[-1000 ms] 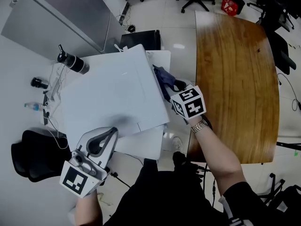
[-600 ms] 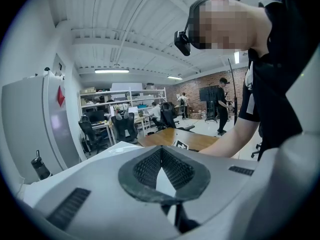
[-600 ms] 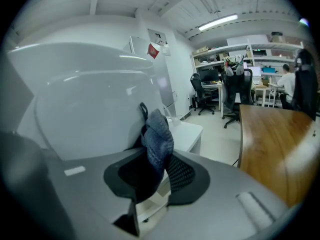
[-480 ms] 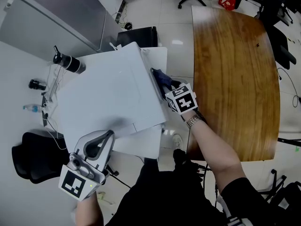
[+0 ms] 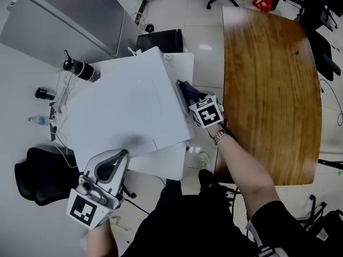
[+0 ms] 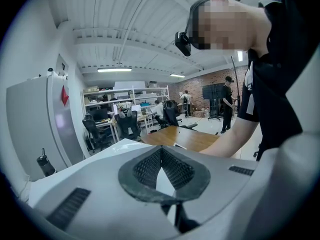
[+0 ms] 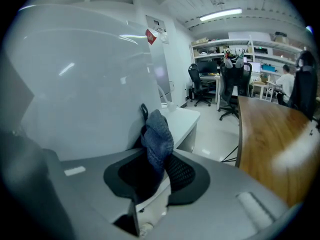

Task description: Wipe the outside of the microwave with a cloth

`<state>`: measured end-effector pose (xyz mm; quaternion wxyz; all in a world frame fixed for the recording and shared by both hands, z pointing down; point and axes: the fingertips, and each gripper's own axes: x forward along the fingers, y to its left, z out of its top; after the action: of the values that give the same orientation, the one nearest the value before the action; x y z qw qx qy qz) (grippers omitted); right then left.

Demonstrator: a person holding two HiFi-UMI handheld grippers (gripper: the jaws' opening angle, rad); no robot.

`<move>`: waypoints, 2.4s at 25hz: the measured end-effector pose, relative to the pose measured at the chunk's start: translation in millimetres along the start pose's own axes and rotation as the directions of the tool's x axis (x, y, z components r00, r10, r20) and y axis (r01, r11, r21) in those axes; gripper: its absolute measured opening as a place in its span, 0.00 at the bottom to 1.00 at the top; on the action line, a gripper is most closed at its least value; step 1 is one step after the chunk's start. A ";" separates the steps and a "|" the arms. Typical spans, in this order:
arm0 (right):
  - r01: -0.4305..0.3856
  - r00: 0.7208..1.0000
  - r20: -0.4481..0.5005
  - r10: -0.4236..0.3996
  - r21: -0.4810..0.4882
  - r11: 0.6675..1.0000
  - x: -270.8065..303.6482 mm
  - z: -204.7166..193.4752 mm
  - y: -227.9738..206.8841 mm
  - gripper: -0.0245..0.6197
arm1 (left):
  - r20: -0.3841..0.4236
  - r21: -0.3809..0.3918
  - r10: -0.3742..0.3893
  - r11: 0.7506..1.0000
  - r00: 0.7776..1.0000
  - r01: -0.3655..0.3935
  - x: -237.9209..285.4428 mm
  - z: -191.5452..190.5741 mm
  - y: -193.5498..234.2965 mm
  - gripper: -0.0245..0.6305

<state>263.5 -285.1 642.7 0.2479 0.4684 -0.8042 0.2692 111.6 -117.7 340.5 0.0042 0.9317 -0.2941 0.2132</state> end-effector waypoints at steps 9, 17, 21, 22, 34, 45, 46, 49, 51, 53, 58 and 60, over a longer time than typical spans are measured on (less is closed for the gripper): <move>0.041 0.999 -0.014 -0.041 -0.008 0.999 -6.9 -0.2 -5.6 0.20 | 0.006 -0.011 0.024 1.000 1.000 -0.023 -9.0 0.1 2.9 0.04; 0.090 0.995 0.037 -0.088 -0.038 0.995 -43.7 17.3 -6.6 0.20 | 0.053 -0.024 0.043 0.999 0.998 -0.042 -28.1 1.5 8.0 0.04; 0.124 0.990 0.070 -0.120 -0.060 0.990 -71.7 26.7 -0.2 0.20 | 0.104 -0.042 0.046 0.998 0.994 -0.042 -42.6 2.2 11.5 0.04; 0.133 0.989 0.078 -0.128 -0.065 0.989 -79.8 29.5 2.8 0.20 | 0.127 -0.045 0.049 0.998 0.991 -0.044 -46.8 4.4 12.9 0.04; 0.276 0.919 0.327 -0.221 -0.131 0.952 -232.5 99.0 81.7 0.20 | 0.251 -0.082 0.078 0.995 0.965 -0.059 -125.1 -12.8 18.0 0.04; 0.194 0.893 0.446 -0.065 -0.251 0.948 -308.6 117.4 240.3 0.20 | 0.300 -0.107 0.139 0.988 0.944 -0.112 -213.4 -52.0 12.8 0.04; 0.173 0.895 0.444 -0.039 -0.264 0.949 -307.9 113.3 256.4 0.20 | 0.300 -0.111 0.148 0.987 0.942 -0.120 -221.2 -55.7 11.7 0.04; 0.105 0.903 0.429 0.038 -0.305 0.947 -299.6 98.4 303.4 0.20 | 0.298 -0.125 0.175 0.982 0.938 -0.143 -243.3 -67.2 8.9 0.04; 0.054 0.907 0.410 0.092 -0.332 0.942 -288.5 87.4 333.3 0.20 | 0.293 -0.136 0.194 0.978 0.936 -0.160 -257.2 -76.3 8.4 0.04; -0.003 0.911 0.385 0.151 -0.358 0.934 -273.2 76.7 364.0 0.20 | 0.286 -0.150 0.217 0.972 0.933 -0.180 -272.5 -86.5 10.1 0.04; -0.130 0.910 0.306 0.278 -0.426 0.895 -229.0 48.8 435.9 0.20 | 0.262 -0.189 0.282 0.953 0.923 -0.237 -311.3 -111.5 17.1 0.04; -0.169 0.907 0.275 0.318 -0.454 0.875 -210.4 39.2 459.9 0.20 | 0.252 -0.202 0.310 0.943 0.917 -0.263 -325.7 -120.3 19.9 0.04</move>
<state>-57.8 10.7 384.8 0.1631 0.3369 -0.9267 0.0341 -186.5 59.7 317.3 0.0080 0.8955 -0.4419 0.0525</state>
